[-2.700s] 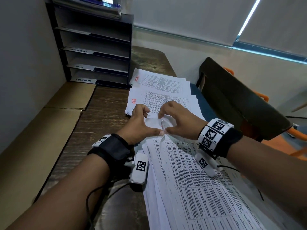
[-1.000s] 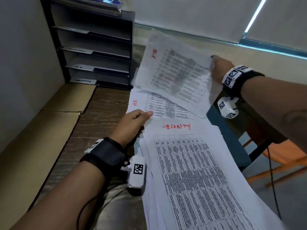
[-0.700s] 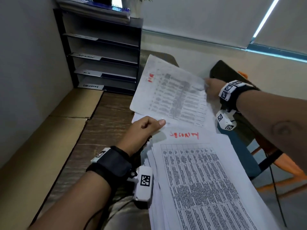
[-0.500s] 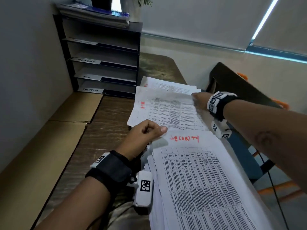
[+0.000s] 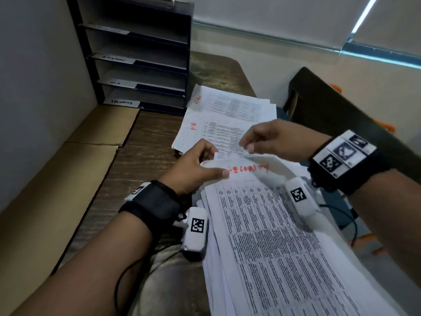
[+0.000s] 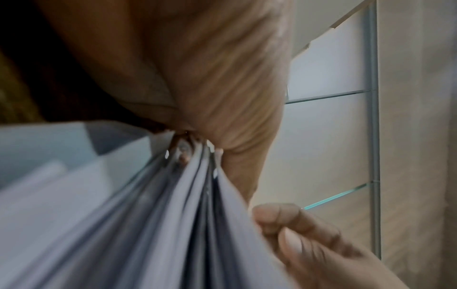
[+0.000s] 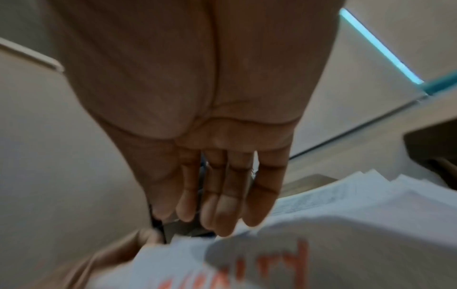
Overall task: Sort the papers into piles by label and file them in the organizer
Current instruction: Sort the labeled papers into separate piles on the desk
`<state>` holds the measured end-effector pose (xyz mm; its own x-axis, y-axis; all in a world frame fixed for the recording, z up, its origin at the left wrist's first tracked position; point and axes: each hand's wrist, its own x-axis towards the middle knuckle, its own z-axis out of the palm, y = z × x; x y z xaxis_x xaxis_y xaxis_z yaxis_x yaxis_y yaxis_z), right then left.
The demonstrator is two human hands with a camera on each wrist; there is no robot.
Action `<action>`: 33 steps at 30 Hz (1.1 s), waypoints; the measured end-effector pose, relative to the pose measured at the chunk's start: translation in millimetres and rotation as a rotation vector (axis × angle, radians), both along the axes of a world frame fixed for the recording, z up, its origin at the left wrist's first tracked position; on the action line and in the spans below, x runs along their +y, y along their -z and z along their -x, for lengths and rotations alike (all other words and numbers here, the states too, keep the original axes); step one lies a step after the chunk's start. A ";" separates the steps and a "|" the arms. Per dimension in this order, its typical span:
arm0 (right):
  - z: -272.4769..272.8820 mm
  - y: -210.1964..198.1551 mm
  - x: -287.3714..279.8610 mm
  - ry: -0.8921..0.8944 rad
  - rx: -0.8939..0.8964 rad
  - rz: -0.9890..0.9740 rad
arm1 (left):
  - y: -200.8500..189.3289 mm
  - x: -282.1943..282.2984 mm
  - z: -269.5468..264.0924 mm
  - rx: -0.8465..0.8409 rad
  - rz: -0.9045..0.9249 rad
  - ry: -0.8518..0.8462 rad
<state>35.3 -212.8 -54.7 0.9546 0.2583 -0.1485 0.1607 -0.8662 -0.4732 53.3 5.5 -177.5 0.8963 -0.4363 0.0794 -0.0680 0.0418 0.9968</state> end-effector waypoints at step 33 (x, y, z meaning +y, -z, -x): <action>77.1 19.2 -9.3 0.096 0.106 -0.161 | -68.9 128.2 50.2 -0.244 -0.298 -0.859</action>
